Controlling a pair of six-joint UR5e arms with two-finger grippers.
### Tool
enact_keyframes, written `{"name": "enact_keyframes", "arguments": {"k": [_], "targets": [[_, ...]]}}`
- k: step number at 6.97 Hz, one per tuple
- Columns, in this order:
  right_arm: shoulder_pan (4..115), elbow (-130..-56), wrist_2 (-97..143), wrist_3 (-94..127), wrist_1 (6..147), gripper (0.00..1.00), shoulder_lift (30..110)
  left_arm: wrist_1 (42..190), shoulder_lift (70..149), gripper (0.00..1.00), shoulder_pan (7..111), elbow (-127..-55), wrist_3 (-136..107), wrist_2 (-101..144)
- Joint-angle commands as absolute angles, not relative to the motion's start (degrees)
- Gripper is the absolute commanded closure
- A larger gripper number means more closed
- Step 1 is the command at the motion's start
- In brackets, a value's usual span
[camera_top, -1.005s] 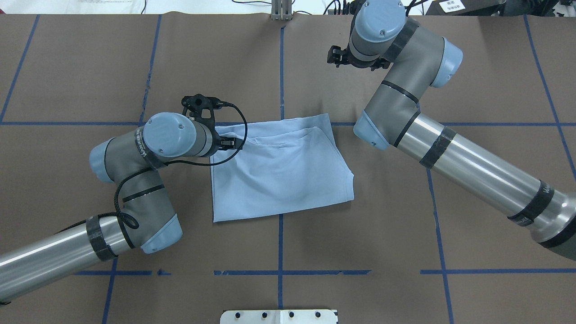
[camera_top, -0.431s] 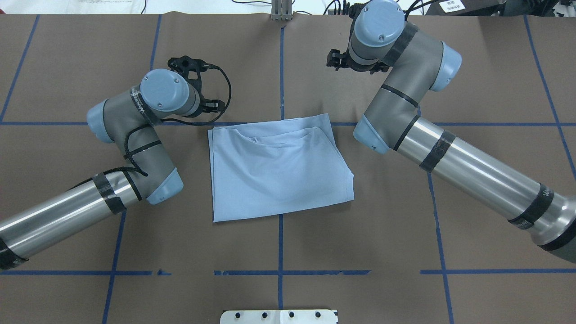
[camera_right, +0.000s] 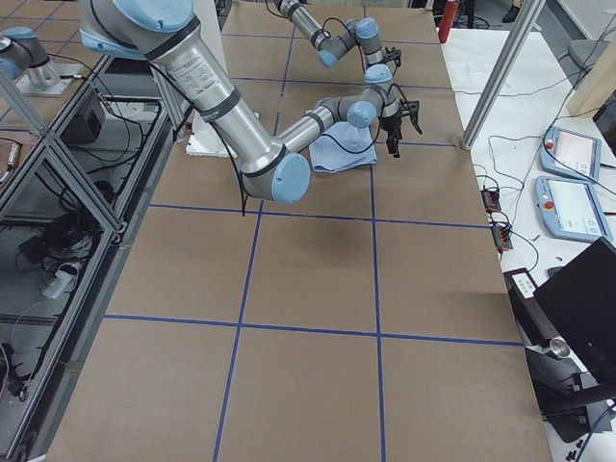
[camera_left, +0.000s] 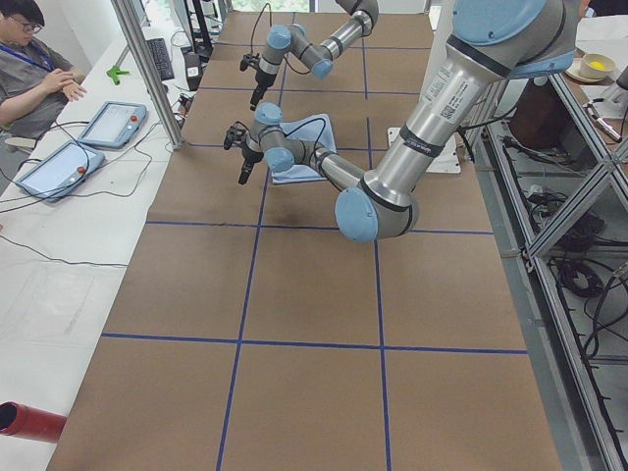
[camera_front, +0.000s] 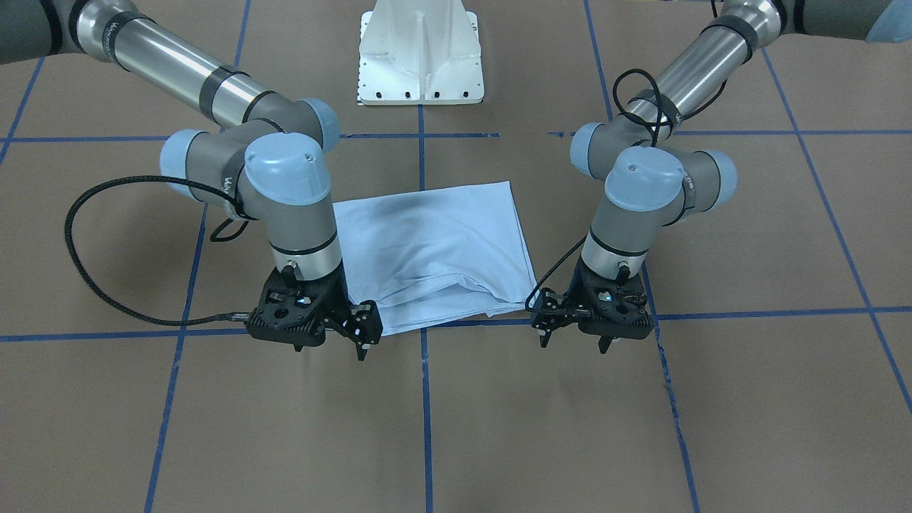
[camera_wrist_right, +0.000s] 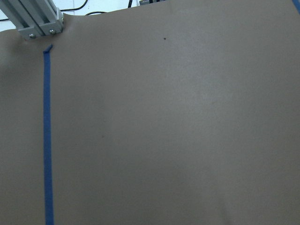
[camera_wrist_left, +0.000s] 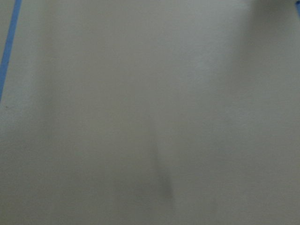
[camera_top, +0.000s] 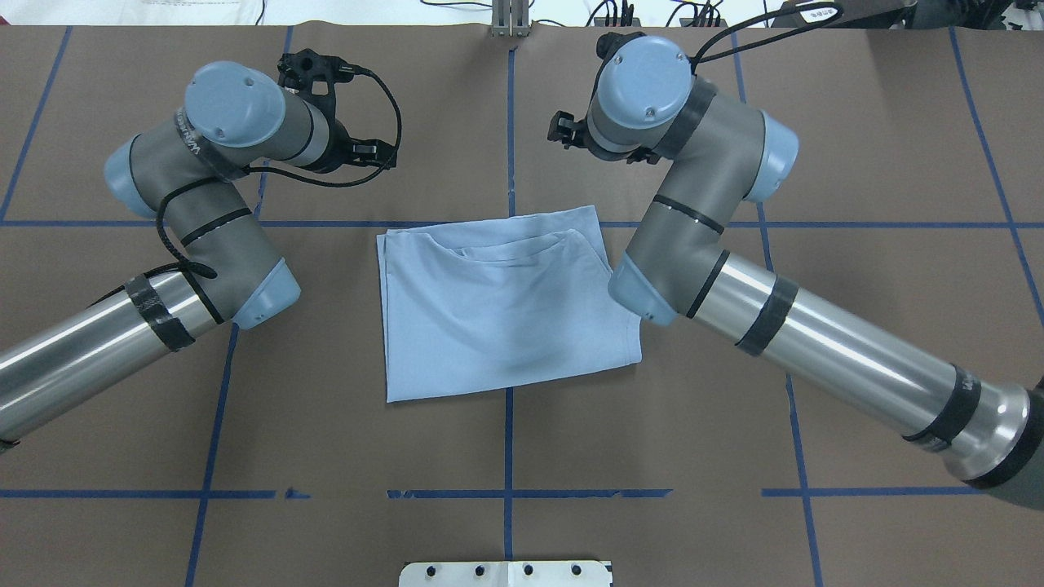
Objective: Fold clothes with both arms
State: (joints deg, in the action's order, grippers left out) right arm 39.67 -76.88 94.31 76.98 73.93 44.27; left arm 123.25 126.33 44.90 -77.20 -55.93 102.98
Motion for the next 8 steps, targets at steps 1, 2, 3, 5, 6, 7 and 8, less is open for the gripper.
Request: {"name": "enact_keyframes", "arguments": {"k": [1,2,3,5,6,7,8], "targets": [[33.06,-77.43,86.5,82.7,74.09,0.19,44.21,123.84,124.37,0.0,45.09,-80.16,-55.81,104.15],[31.57,-77.17,85.09,84.1,74.18,0.27,44.21,123.92,124.37,0.0,45.09,-80.16,-55.9,104.15],[30.42,-77.26,84.03,85.42,75.75,0.34,44.47,124.01,124.37,0.0,45.09,-80.16,-55.9,104.15],[29.36,-77.17,82.53,85.43,77.25,0.37,44.91,124.01,124.37,0.0,45.09,-80.16,-56.07,104.06],[29.18,-77.17,82.53,85.43,77.26,0.4,44.91,124.01,124.37,0.0,45.0,-80.16,-56.16,104.06],[29.18,-77.17,82.53,85.43,77.34,0.51,44.83,124.01,124.37,0.0,45.0,-80.16,-56.42,103.98],[29.18,-77.08,82.53,85.43,77.34,0.85,44.65,124.01,124.37,0.0,44.91,-80.16,-56.34,103.97]]}}
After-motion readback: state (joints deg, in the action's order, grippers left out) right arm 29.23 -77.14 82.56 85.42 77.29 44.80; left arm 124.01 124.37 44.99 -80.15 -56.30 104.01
